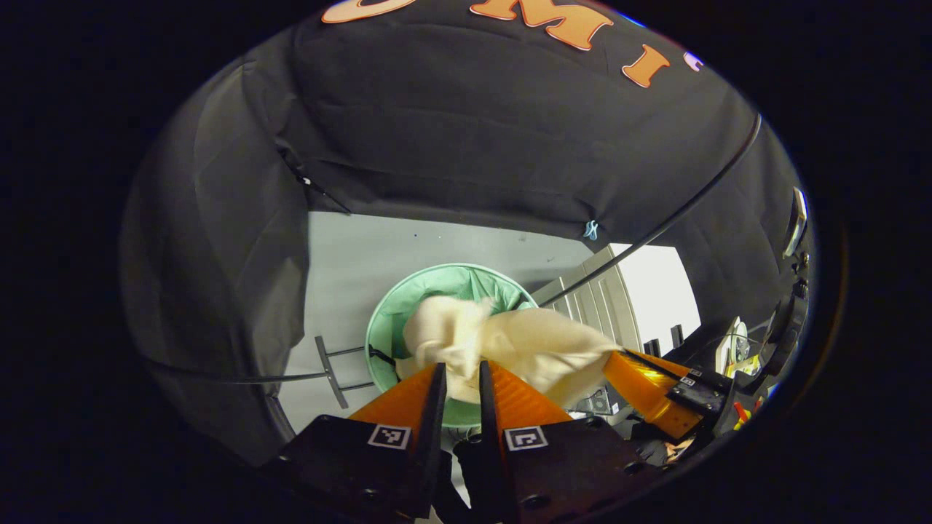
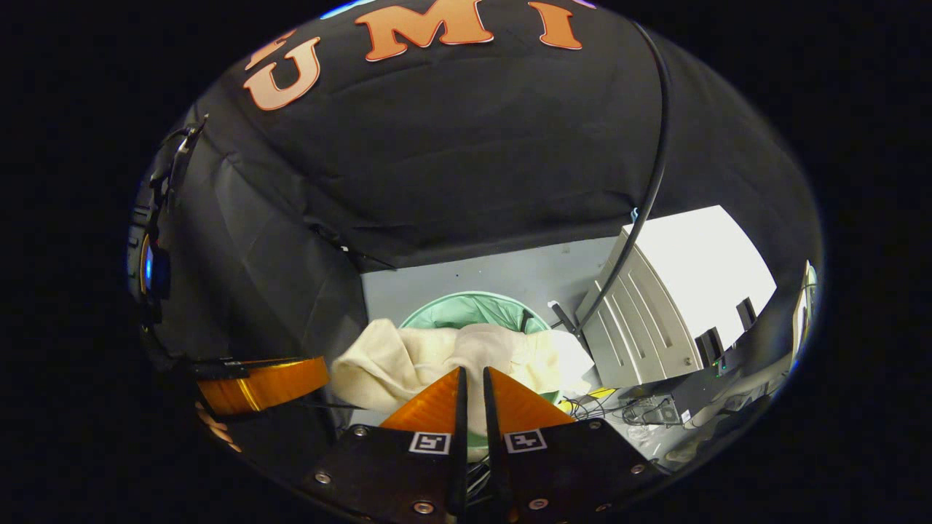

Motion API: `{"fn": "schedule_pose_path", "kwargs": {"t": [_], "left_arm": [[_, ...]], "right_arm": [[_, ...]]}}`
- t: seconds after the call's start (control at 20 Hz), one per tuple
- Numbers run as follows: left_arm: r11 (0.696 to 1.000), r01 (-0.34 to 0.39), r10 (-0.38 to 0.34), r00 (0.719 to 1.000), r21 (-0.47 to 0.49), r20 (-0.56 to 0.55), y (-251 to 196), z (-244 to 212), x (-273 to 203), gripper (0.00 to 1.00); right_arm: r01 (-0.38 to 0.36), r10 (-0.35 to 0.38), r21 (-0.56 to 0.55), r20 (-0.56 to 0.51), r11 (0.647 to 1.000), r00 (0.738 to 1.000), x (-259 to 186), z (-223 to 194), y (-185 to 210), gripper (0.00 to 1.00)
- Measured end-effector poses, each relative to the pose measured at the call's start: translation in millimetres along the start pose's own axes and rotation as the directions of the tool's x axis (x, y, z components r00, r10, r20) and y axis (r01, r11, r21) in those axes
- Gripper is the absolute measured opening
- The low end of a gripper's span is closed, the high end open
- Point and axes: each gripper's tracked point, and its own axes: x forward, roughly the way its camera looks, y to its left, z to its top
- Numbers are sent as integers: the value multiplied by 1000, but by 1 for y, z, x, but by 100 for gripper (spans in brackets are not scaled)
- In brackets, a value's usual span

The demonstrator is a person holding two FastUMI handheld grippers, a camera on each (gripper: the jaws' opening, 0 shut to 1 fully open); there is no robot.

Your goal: Grasp the clothes on the hanger with both hands and then place them into the laundry hamper below.

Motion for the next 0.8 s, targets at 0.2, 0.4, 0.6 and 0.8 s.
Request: {"fn": "schedule_pose_path", "kwargs": {"t": [0.2,0.4,0.6,0.8], "left_arm": [[1000,-2,2,1000,9,-9,-2,-4,-2,46],[1000,-8,8,1000,8,-23,1,-15,-5,67],[999,-46,46,999,-2,-27,13,-22,-10,69],[999,-52,53,998,4,-25,22,-28,-16,91]], "right_arm": [[17,-16,-39,16,999,1000,-3,4,-2,22],[20,-20,-26,10,999,1000,-8,-4,-2,24],[19,-19,-31,12,999,1000,-15,-6,-2,36],[10,-9,-50,27,999,1000,-24,-8,1,52]]}}
